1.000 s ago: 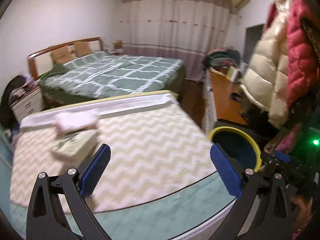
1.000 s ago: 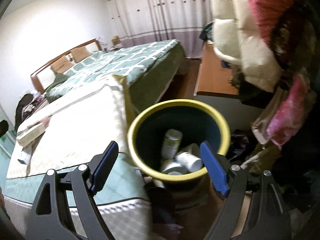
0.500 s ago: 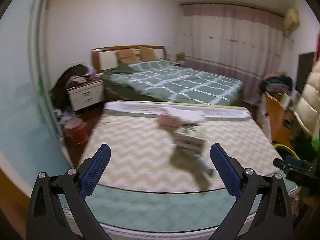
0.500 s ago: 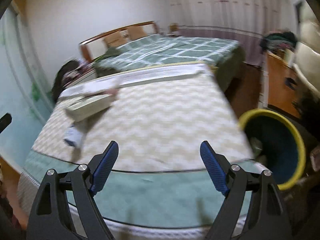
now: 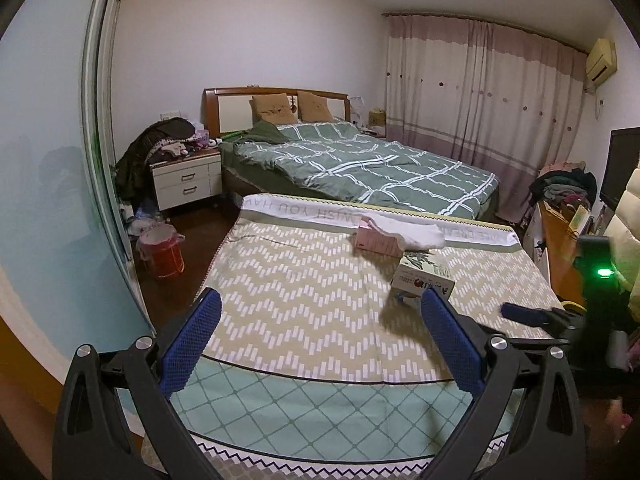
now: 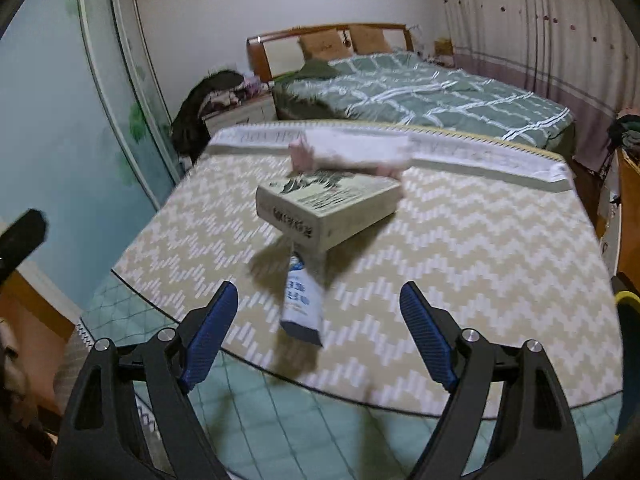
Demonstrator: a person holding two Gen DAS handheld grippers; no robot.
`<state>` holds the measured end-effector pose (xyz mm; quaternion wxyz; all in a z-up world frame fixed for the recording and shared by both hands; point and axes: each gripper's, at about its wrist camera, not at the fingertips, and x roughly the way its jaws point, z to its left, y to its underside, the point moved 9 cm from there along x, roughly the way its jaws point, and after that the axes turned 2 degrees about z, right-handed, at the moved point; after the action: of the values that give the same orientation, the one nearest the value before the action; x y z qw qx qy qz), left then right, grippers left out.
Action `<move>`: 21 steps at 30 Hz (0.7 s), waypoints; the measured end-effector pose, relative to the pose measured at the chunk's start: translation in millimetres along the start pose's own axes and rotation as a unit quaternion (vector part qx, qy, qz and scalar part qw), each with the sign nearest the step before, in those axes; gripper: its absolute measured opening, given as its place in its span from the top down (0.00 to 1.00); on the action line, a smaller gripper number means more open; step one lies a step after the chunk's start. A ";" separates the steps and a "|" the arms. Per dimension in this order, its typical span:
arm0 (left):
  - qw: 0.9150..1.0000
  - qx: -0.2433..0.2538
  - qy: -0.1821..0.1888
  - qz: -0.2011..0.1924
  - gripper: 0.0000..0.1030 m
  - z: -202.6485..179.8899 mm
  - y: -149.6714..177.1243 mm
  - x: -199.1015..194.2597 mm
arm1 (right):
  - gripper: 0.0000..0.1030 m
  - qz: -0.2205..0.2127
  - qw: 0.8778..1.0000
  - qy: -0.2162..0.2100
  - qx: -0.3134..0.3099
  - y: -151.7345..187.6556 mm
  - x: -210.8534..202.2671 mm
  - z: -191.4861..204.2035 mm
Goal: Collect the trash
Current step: 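Reach the right tool to the white-blue toothpaste tube and grasp it, then carry the toothpaste tube over the yellow bin and open the right tool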
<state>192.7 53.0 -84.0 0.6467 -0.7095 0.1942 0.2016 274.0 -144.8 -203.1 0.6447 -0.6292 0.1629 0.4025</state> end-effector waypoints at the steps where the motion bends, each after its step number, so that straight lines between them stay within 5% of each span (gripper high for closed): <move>1: 1.000 -0.001 0.001 0.001 0.05 0.7 0.9 1.2 | 0.28 0.006 1.000 0.003 -0.001 0.1 6.6 0.9; 7: 1.000 -0.005 0.002 0.009 0.05 2.6 5.8 9.2 | 0.44 0.037 0.999 0.016 -0.003 4.8 37.6 1.7; 14: 1.000 -0.007 0.005 0.017 0.05 2.4 9.5 15.6 | 0.79 0.045 0.999 0.008 -0.009 7.5 43.5 0.7; 21: 1.000 -0.005 0.008 0.020 0.05 -1.3 11.3 18.1 | 0.92 0.046 0.998 -0.033 -0.028 14.1 31.5 20.3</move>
<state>202.0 50.5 -103.1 0.6374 -0.7103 0.2125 0.2097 277.3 -117.4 -232.1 0.6126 -0.6252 0.1593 0.4566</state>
